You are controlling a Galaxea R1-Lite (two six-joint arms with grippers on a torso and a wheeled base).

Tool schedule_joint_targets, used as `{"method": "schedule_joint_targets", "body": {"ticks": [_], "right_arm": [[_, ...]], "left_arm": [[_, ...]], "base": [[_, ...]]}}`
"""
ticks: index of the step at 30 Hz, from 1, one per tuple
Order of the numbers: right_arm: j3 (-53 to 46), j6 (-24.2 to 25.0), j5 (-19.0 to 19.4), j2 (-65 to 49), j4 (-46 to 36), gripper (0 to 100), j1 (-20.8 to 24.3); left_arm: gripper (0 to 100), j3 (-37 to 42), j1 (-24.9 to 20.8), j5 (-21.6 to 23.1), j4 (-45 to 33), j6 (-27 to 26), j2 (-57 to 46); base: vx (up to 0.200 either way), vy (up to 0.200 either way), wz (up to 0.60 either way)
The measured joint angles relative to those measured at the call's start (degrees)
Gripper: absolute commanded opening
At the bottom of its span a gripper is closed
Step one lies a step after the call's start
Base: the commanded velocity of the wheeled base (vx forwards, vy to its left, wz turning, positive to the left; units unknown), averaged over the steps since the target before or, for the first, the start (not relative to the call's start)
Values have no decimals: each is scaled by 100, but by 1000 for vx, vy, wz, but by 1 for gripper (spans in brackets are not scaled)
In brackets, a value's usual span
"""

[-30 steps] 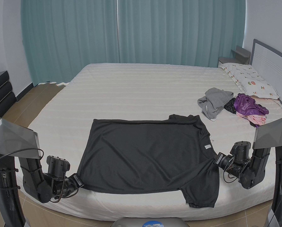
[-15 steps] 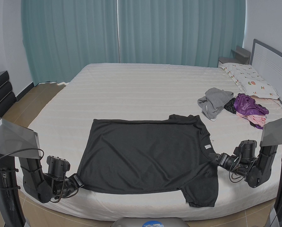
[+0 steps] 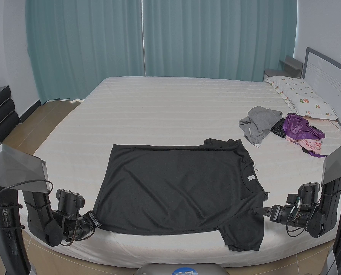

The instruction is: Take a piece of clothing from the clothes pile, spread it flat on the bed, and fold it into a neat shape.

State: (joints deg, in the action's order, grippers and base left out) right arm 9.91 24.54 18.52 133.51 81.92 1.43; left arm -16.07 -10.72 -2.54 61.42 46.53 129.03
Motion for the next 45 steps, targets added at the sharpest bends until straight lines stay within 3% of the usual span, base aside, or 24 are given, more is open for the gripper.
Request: {"method": "schedule_joint_targets", "body": {"ticks": [8,25,26,32,45], "right_arm": [[-41,-16,-2,601,629,100,249],[23,-71,59,867,580,100,358],[28,-68,61,867,578,0,358],[23,-65,0,878,613,0,358],[-123,-79,-502,813,690,0,297]], "left_arm": [[0,6,0,0,2,-11,2],[0,6,-6,-9,0,-24,6],[0,6,-6,-9,0,-26,6],[0,6,-9,-9,0,-26,6],[0,6,-2,-2,2,-26,6]], "base": [[0,0,0],[0,0,0],[0,0,0],[0,0,0],[0,0,0]]}}
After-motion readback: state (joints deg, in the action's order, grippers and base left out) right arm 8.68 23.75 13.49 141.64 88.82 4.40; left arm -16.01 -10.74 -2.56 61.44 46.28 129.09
